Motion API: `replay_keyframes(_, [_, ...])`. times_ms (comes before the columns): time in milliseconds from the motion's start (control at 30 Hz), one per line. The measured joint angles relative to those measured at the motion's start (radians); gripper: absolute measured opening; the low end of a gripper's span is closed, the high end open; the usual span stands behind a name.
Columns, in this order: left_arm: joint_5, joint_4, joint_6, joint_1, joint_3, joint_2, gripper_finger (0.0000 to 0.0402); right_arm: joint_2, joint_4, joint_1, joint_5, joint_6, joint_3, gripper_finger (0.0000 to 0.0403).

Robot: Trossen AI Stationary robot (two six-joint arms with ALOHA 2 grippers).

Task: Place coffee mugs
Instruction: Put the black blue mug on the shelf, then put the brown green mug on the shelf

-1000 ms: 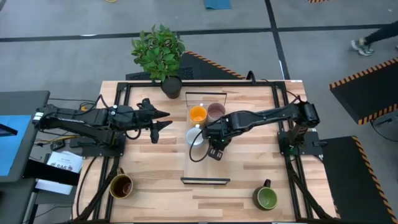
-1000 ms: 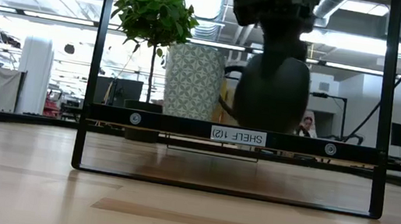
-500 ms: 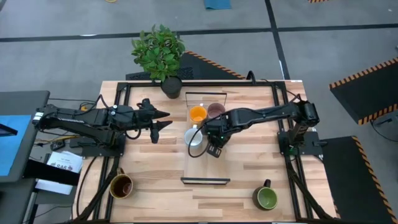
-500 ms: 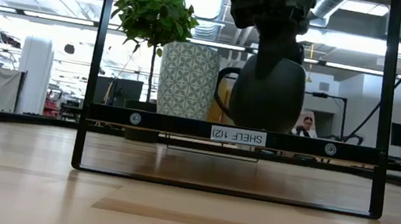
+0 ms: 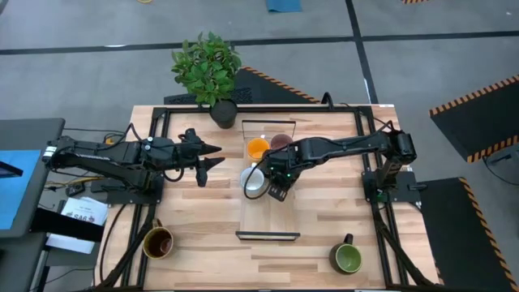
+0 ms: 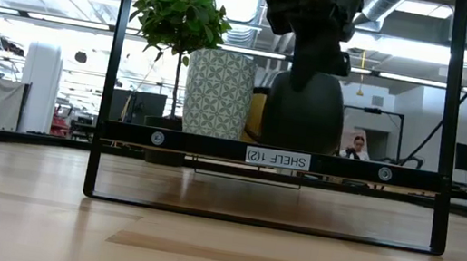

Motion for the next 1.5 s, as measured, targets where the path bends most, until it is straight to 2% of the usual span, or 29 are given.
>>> replay_keyframes(233, [0.0, 0.0, 0.009, 0.0, 0.0, 0.0, 0.016, -0.032, -0.035, -0.009, -0.031, -0.024, 0.0, 0.0211])
replay_keyframes(433, [0.0, 0.005, 0.016, 0.0, 0.0, 0.0, 0.016, -0.129, -0.082, -0.009, -0.018, -0.059, 0.0, 0.0215])
replay_keyframes(567, [0.015, 0.035, 0.016, 0.0, 0.0, 0.0, 0.016, -0.219, -0.081, 0.032, 0.019, -0.089, -0.024, 0.0212])
replay_keyframes(667, [0.049, 0.05, 0.016, 0.0, 0.0, 0.0, 0.016, -0.3, -0.075, 0.083, 0.077, -0.075, -0.095, 0.0211])
replay_keyframes(833, [0.063, 0.071, 0.016, 0.0, 0.0, 0.0, 0.016, -0.472, -0.036, 0.184, 0.138, 0.109, -0.31, 0.021])
replay_keyframes(933, [0.063, 0.097, 0.023, 0.0, 0.0, 0.0, 0.016, -0.579, 0.059, 0.253, 0.176, 0.245, -0.457, 0.021])
replay_keyframes(1000, [0.063, 0.12, 0.036, 0.0, 0.0, 0.0, 0.016, -0.647, 0.165, 0.296, 0.239, 0.321, -0.542, 0.021])
replay_keyframes(1133, [0.064, 0.162, 0.054, 0.0, 0.0, 0.0, 0.016, -0.756, 0.45, 0.355, 0.48, 0.383, -0.671, 0.021])
replay_keyframes(1200, [0.064, 0.179, 0.059, 0.0, 0.0, 0.0, 0.016, -0.796, 0.584, 0.373, 0.611, 0.365, -0.715, 0.021])
replay_keyframes(1267, [0.064, 0.178, 0.06, 0.0, 0.0, 0.0, 0.016, -0.814, 0.709, 0.383, 0.698, 0.311, -0.739, 0.021])
replay_keyframes(1367, [0.064, 0.179, 0.06, 0.0, 0.0, 0.0, 0.016, -0.822, 0.772, 0.376, 0.725, 0.218, -0.748, 0.021])
replay_keyframes(1500, [0.064, 0.187, 0.059, 0.0, 0.0, 0.0, 0.016, -0.818, 0.772, 0.358, 0.72, 0.184, -0.748, 0.021])
